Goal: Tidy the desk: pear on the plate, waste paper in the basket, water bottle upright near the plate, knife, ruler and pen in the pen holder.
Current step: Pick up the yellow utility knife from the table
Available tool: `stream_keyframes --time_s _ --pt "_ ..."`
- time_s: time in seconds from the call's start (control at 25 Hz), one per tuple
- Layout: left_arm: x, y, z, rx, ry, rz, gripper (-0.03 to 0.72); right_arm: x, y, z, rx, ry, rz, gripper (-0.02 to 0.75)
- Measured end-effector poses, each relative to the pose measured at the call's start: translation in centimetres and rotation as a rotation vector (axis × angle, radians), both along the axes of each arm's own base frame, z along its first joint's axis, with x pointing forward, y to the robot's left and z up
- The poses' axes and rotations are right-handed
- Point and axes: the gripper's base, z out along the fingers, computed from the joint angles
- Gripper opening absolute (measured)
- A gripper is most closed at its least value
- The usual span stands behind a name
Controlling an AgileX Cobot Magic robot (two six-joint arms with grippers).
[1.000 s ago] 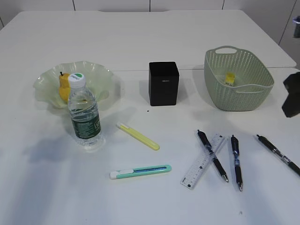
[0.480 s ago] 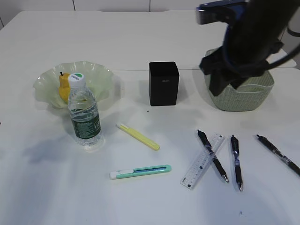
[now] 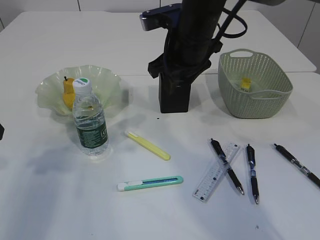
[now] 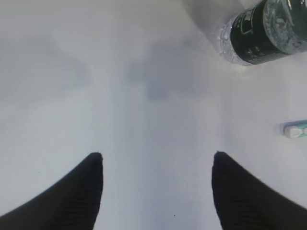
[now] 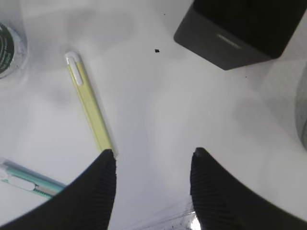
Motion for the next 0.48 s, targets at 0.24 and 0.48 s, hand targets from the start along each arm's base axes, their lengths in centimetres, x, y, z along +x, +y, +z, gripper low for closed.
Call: stream_keyframes --time_s 0.24,0.48 --pt "0.0 0.0 0.0 -0.002 -0.001 0.001 0.501 0.6 1.7 -1.7 -0.003 0.019 0.023 0.377" --pt "0.0 0.0 0.0 -0.002 -0.002 0.001 0.500 0.7 3.1 -4.7 -0.010 0.086 0.042 0.377"
